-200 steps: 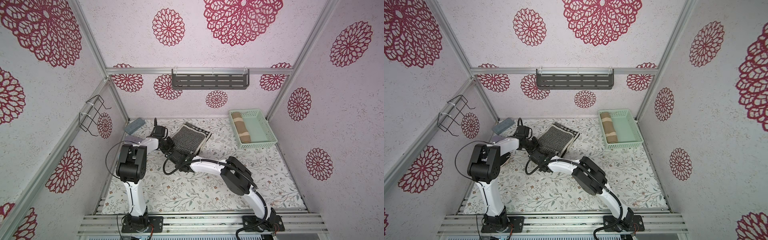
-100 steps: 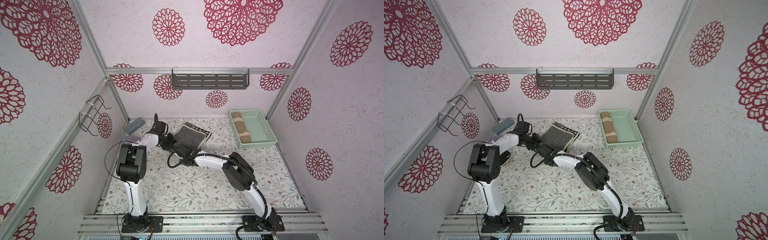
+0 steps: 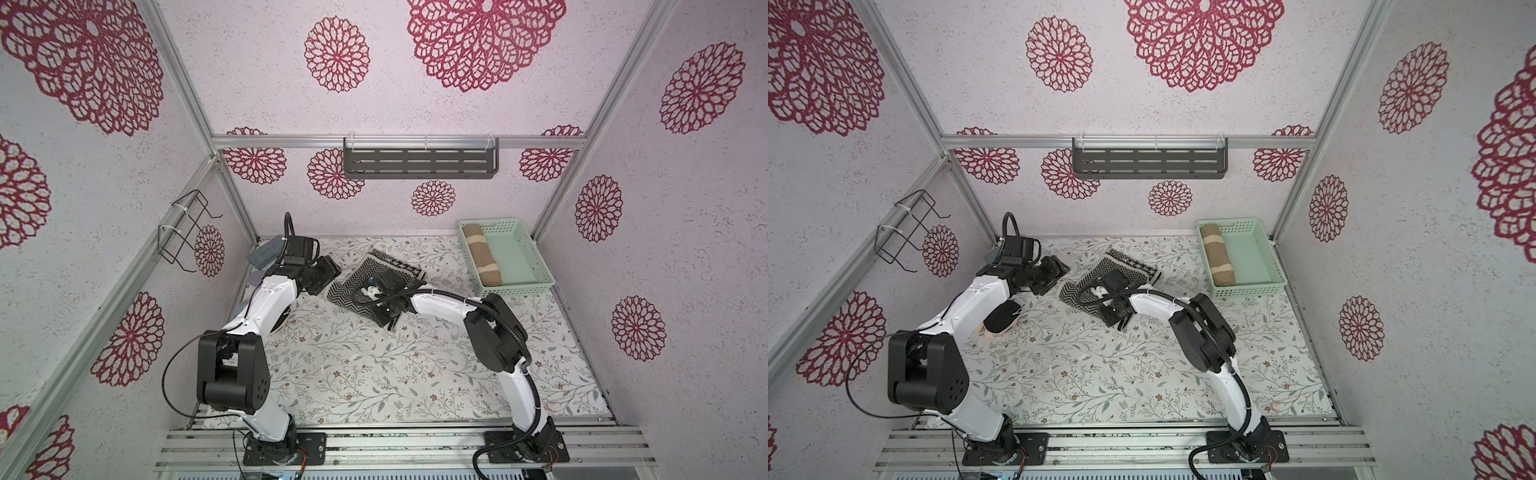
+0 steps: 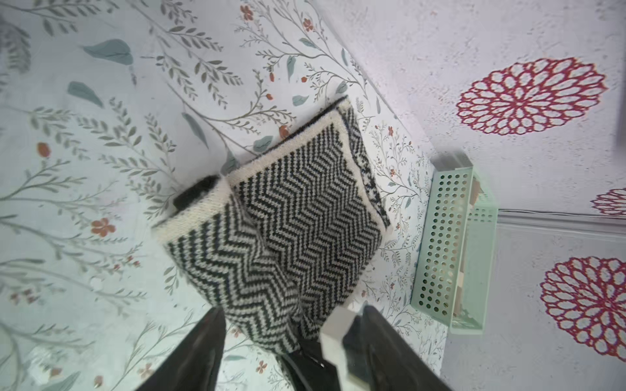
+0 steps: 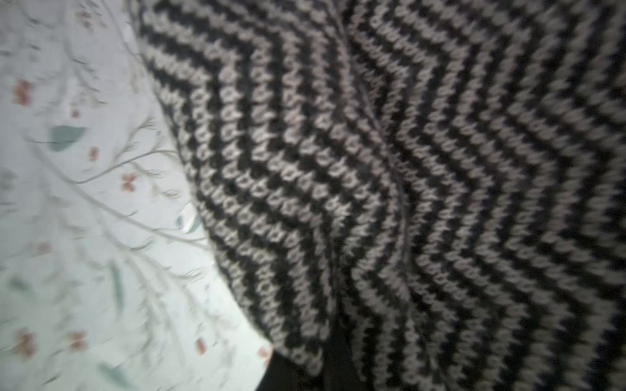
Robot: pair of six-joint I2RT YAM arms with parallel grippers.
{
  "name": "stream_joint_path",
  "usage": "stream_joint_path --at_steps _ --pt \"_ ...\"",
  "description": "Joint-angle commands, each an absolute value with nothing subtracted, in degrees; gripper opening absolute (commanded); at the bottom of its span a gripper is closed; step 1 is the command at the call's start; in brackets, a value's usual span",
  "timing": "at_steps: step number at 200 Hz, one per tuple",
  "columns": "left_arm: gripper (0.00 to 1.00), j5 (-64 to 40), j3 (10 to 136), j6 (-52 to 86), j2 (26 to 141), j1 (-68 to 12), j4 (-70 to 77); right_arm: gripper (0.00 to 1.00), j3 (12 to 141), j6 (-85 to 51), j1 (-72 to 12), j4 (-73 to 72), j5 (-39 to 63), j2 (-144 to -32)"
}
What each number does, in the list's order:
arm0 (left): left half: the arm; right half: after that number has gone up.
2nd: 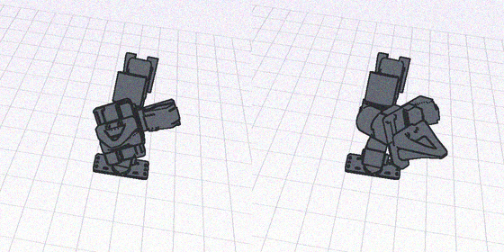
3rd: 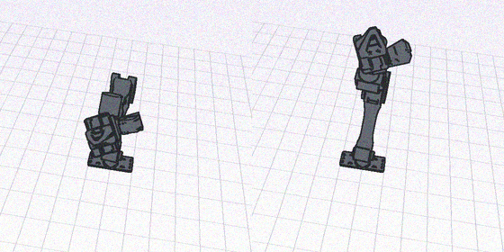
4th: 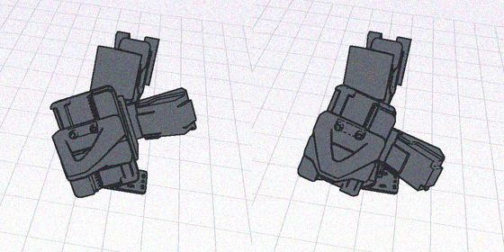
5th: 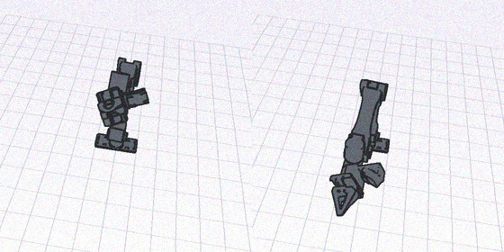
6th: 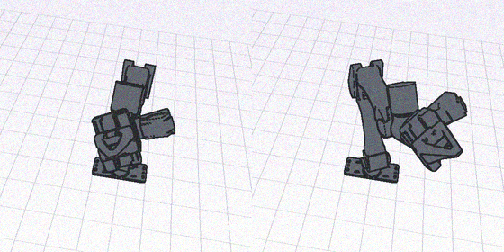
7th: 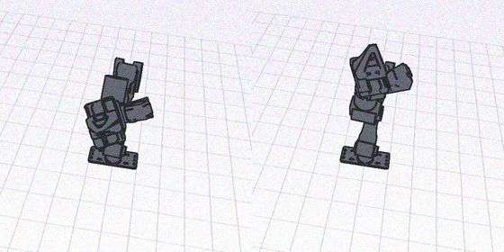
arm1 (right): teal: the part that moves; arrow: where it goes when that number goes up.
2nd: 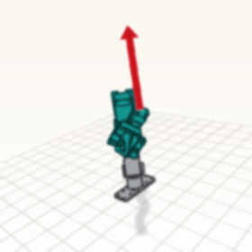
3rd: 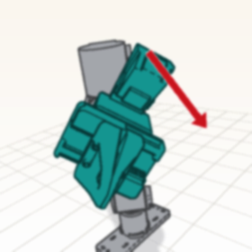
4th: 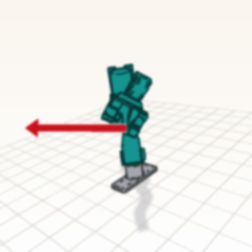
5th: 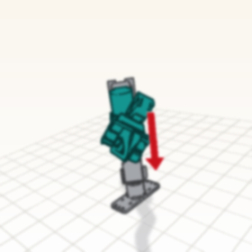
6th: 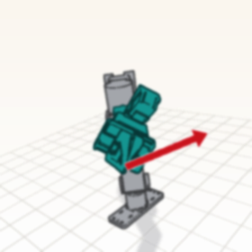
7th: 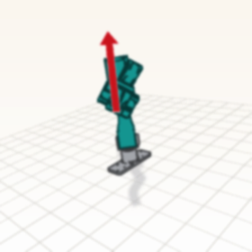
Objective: Roll up the scarf and place it into the basket
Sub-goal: Roll the scarf at the center of the board.
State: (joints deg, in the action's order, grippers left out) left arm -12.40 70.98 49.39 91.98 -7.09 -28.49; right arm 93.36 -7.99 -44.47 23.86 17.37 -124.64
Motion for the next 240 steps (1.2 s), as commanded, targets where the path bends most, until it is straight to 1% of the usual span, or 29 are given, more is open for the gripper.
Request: stream_joint_path --at_steps 1,14,29,54,97,112,132,173,216,240 --pt "0.67 -8.7 66.3 49.1 89.0 -8.3 -30.9 0.03 89.7 -19.6 -43.4 24.7 38.2 -122.0" --pt "0.67 -7.7 64.4 49.2 87.3 -9.6 -31.7 0.03 88.0 -22.2 -42.2 22.7 43.5 -121.6" --pt "0.66 -6.6 62.8 48.5 85.9 -12.0 -32.3 0.03 86.6 -24.4 -41.1 21.5 47.3 -121.1" --pt "0.55 -6.0 62.0 48.5 85.8 -15.8 -33.2 0.03 84.4 -28.2 -39.3 18.5 52.5 -120.6" --pt "0.51 -6.9 62.7 49.0 86.7 -20.0 -32.8 0.02 80.5 -35.1 -36.5 12.0 57.7 -119.9" --pt "0.48 -7.4 63.2 48.6 87.9 -20.6 -32.7 0.02 79.3 -37.1 -35.3 10.1 58.5 -119.9" --pt "0.47 -8.1 64.2 48.1 89.8 -21.0 -32.1 0.03 77.9 -39.3 -33.9 8.0 59.4 -120.0" --pt "0.44 -9.7 67.5 47.4 95.4 -20.9 -29.6 0.06 78.6 -38.8 -32.7 9.7 58.8 -121.1" --pt "0.38 -9.0 71.9 47.2 102.1 -20.3 -28.7 0.12 81.0 -38.2 -31.9 10.9 58.0 -122.6" --pt "0.37 -9.7 73.8 47.4 106.3 -18.9 -27.7 0.18 81.5 -37.8 -31.4 12.0 57.3 -122.8"
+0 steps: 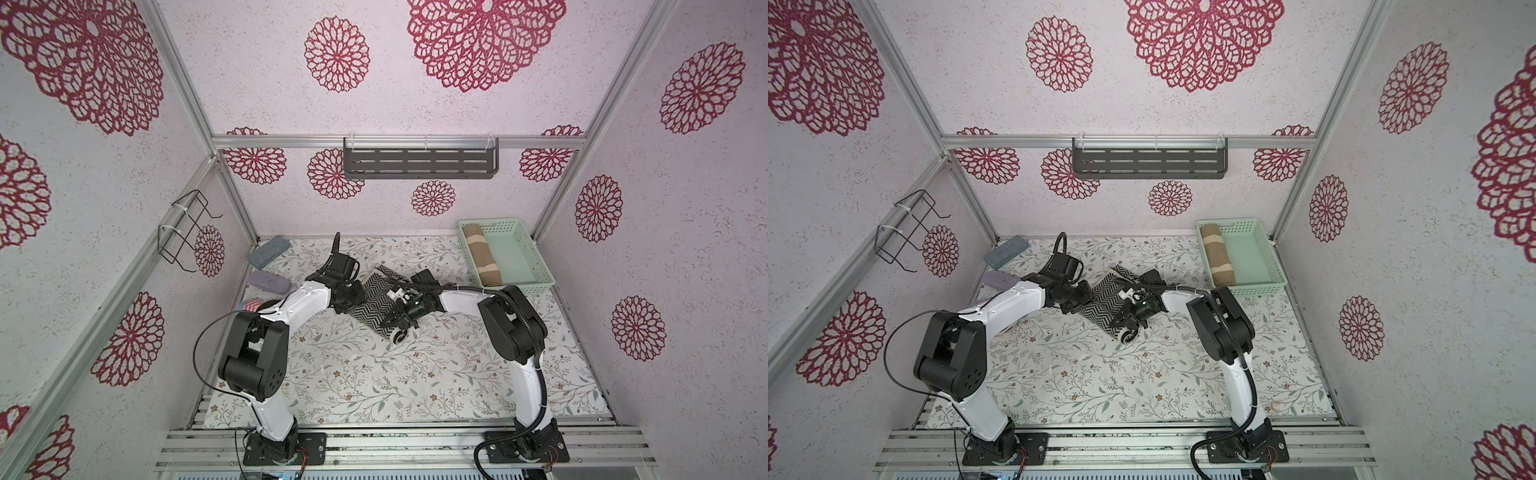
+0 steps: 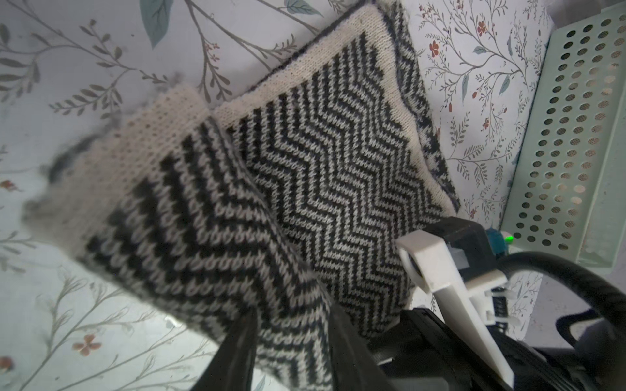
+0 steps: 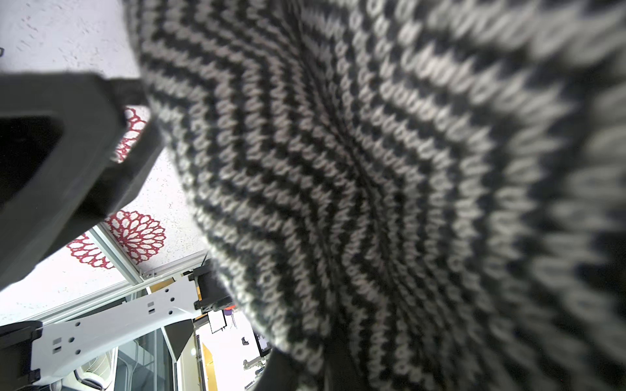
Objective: Roll up the scarf and place it into the basket
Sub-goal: Roll the scarf at the center of the board.
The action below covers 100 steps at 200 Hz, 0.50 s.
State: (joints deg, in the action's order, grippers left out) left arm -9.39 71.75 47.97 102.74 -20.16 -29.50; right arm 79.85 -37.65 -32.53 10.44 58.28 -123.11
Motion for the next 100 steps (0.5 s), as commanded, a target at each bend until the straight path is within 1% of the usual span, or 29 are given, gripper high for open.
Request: stream_joint_path --at_steps 1,13,31,56,87,100 --pt "0.37 -9.8 73.9 47.4 106.5 -18.8 -27.7 0.18 81.5 -37.7 -31.3 12.1 57.3 -122.8" --pt "0.37 -10.3 75.6 46.9 108.9 -18.3 -28.3 0.22 81.9 -37.1 -31.1 13.0 56.6 -122.9" --pt "0.37 -10.4 78.0 46.2 111.9 -17.9 -29.3 0.32 82.8 -35.8 -31.0 15.1 55.1 -122.9" --pt "0.36 -10.8 80.0 46.1 117.3 -17.1 -29.7 0.4 83.9 -33.2 -30.7 18.5 51.9 -122.2" --pt "0.34 -11.6 80.3 46.5 119.8 -16.8 -28.2 0.47 83.6 -29.8 -30.2 22.4 46.9 -119.8" --pt "0.34 -11.8 80.5 46.6 120.4 -16.8 -27.7 0.49 83.1 -28.8 -30.2 23.0 45.5 -118.2"
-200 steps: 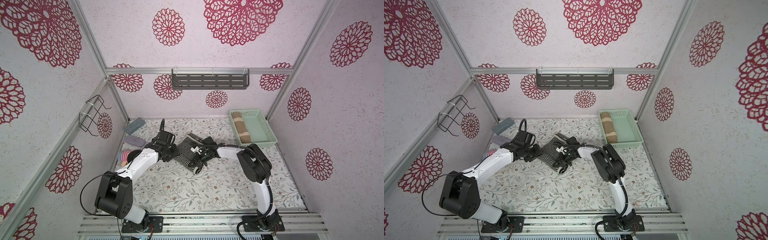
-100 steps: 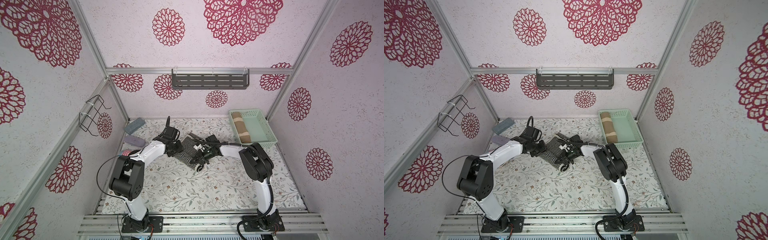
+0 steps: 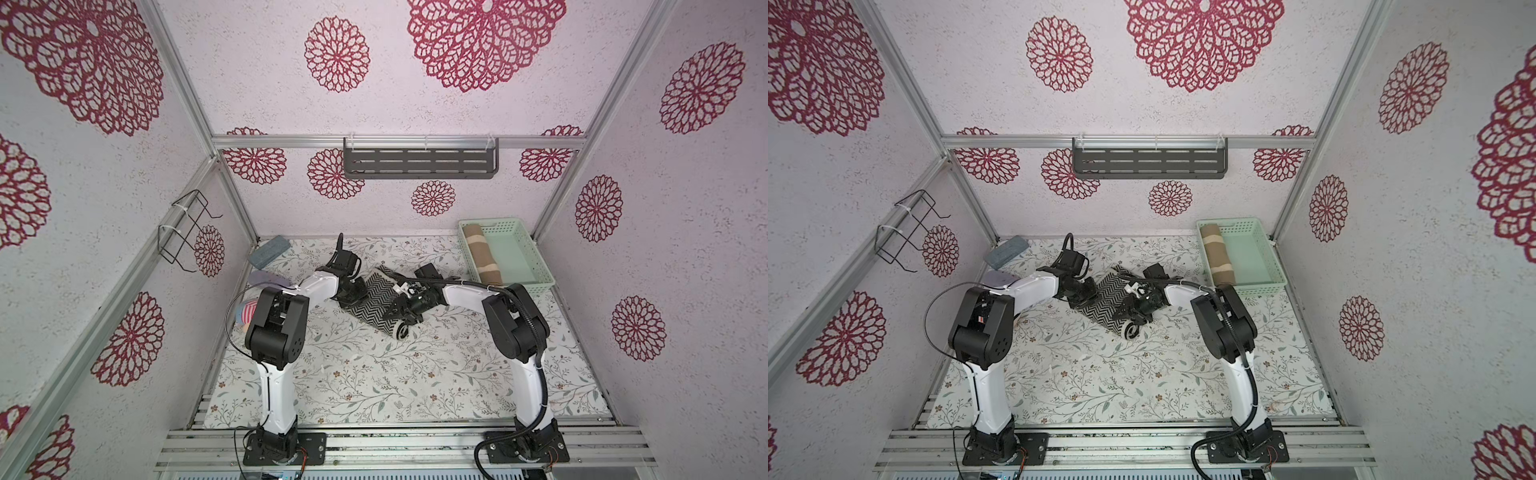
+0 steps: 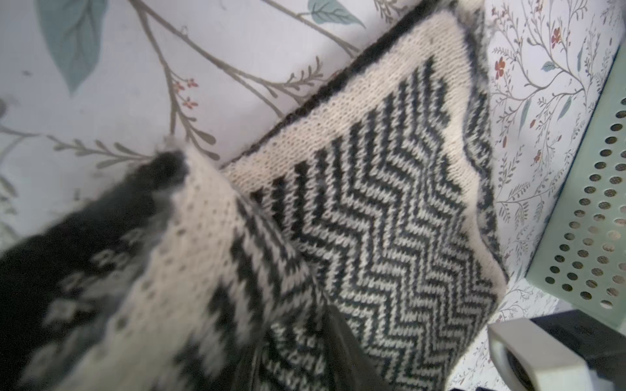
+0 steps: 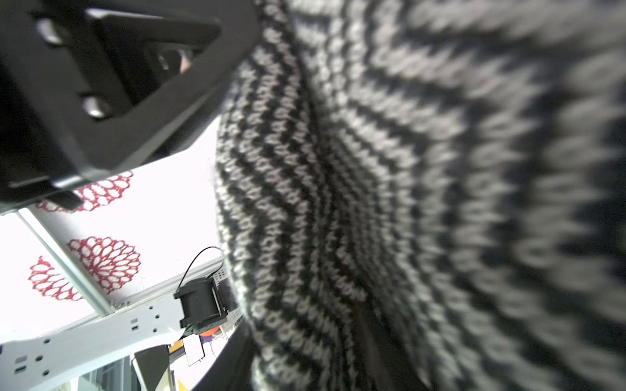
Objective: Roll up the scarf and place it into the basket
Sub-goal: Roll the scarf at the center of the board.
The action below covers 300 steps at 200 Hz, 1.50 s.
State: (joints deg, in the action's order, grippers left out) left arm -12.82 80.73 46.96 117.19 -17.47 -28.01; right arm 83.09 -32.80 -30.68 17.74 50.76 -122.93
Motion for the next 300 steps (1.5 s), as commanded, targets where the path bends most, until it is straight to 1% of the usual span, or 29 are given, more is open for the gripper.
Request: stream_joint_path --at_steps 1,35,68,89,109,130,146,171,209,230,256,300 --pt "0.34 -11.8 80.6 46.6 120.4 -16.7 -27.7 0.49 83.0 -28.8 -30.2 23.0 45.4 -118.1" --pt "0.33 -11.9 81.5 46.0 121.4 -17.1 -28.2 0.53 81.4 -26.9 -30.3 24.8 38.8 -111.9" --pt "0.33 -12.1 81.5 46.1 121.6 -17.3 -28.1 0.56 81.1 -22.5 -32.8 28.5 24.3 -106.1" --pt "0.33 -12.6 81.6 46.2 121.9 -17.4 -27.9 0.56 82.0 -18.0 -37.6 29.9 11.6 -104.0" --pt "0.33 -13.0 81.7 46.4 122.2 -17.6 -27.9 0.56 85.4 -13.2 -43.8 32.2 0.6 -104.8" --pt "0.32 -13.2 81.6 46.4 122.1 -17.6 -27.9 0.57 89.9 -8.7 -50.1 34.6 -8.3 -107.6" --pt "0.33 -13.0 81.7 46.4 121.9 -17.6 -28.0 0.57 92.6 -6.7 -52.7 36.4 -13.6 -110.7" --pt "0.33 -13.4 82.2 46.2 122.1 -17.6 -28.3 0.58 94.0 -4.8 -53.5 37.1 -16.7 -114.6" --pt "0.33 -13.5 83.2 45.7 122.6 -17.5 -29.4 0.61 91.9 -2.2 -53.9 34.5 -17.1 -117.2" --pt "0.33 -13.9 83.8 45.7 123.1 -17.2 -29.7 0.64 90.0 -1.2 -53.8 33.5 -17.6 -117.9" --pt "0.33 -14.5 85.6 45.5 124.1 -16.9 -30.6 0.69 88.0 0.1 -53.9 33.1 -20.6 -119.1" --pt "0.34 -16.1 89.3 44.9 126.3 -16.5 -32.5 0.69 85.1 3.0 -53.9 30.4 -25.4 -121.3"
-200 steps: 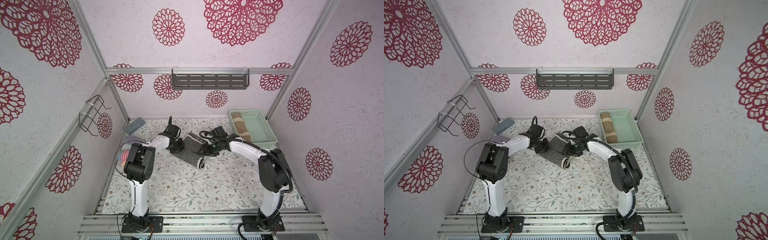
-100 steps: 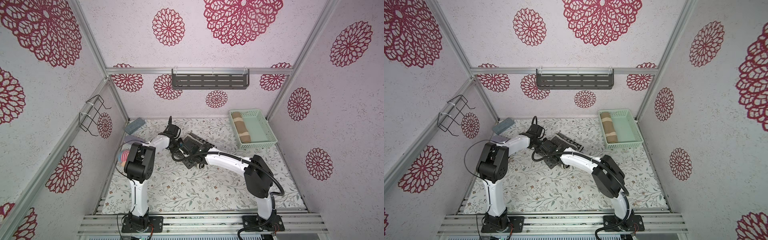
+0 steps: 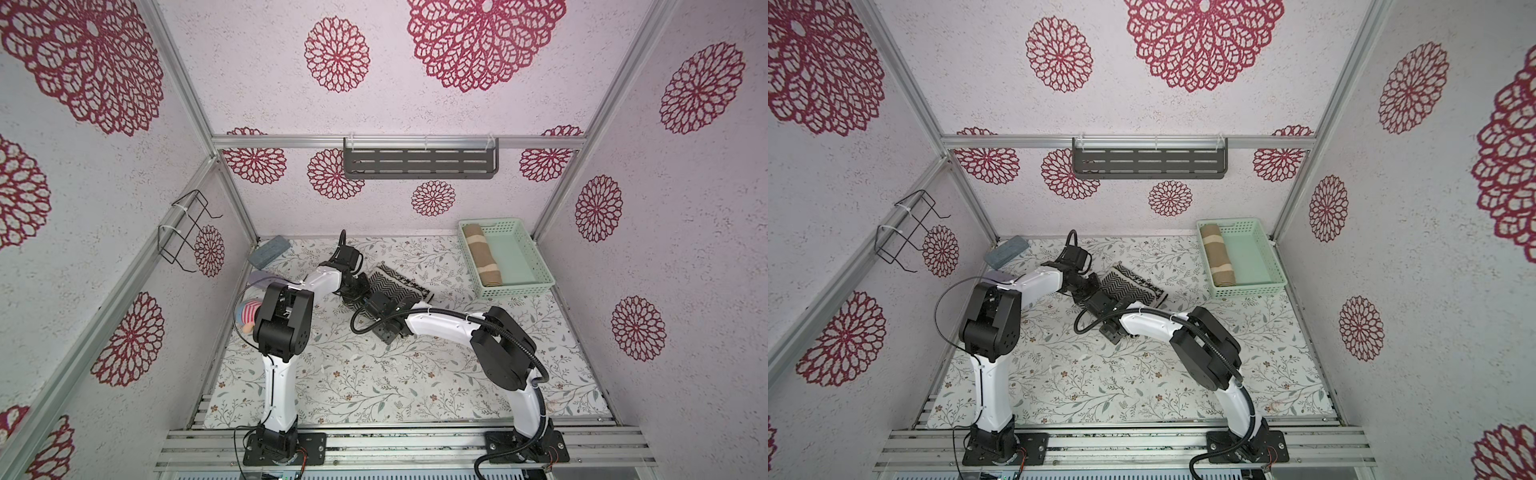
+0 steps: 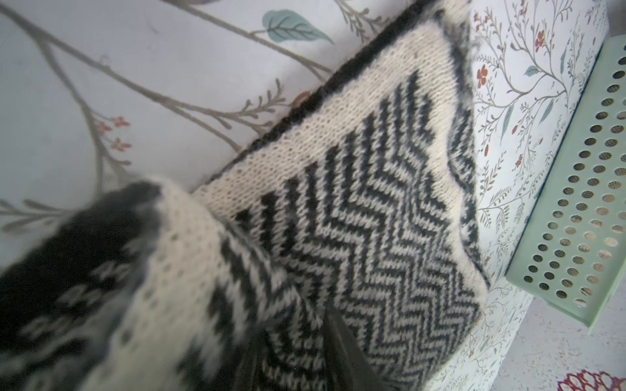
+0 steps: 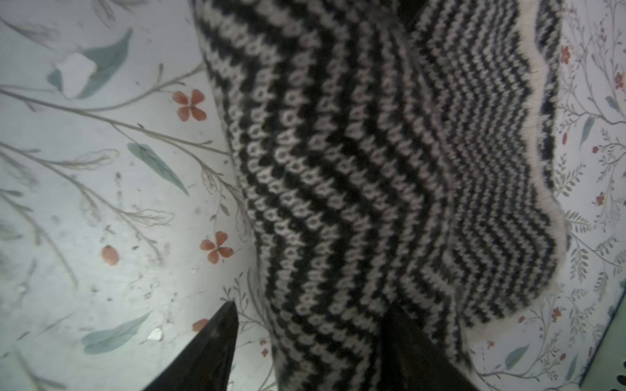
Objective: Roll up the scarf and place it into the basket
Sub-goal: Roll the scarf at the center of the board.
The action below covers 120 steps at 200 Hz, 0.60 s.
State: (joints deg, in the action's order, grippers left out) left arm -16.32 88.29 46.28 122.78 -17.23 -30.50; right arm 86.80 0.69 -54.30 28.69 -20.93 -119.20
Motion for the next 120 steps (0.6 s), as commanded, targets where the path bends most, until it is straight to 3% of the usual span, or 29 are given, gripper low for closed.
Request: stream_joint_path --at_steps 1,33,71,95,120 --pt "0.34 -16.1 89.4 44.8 126.4 -16.5 -32.5 0.69 85.1 3.1 -53.9 30.4 -25.4 -121.4" --pt "0.36 -18.0 90.1 45.3 126.3 -15.8 -32.3 0.62 85.0 4.0 -53.3 29.3 -27.1 -124.5" --pt "0.47 -18.8 88.5 45.6 121.7 -13.8 -31.9 0.26 85.1 1.1 -51.7 30.3 -21.1 -125.2" --pt "0.62 -17.7 85.4 46.4 115.1 -11.9 -30.8 0.1 86.3 -4.0 -50.3 32.6 -6.2 -122.6" --pt "0.67 -12.4 80.2 46.7 105.6 -11.0 -30.2 0.07 84.8 -11.9 -47.2 30.8 16.2 -119.4"
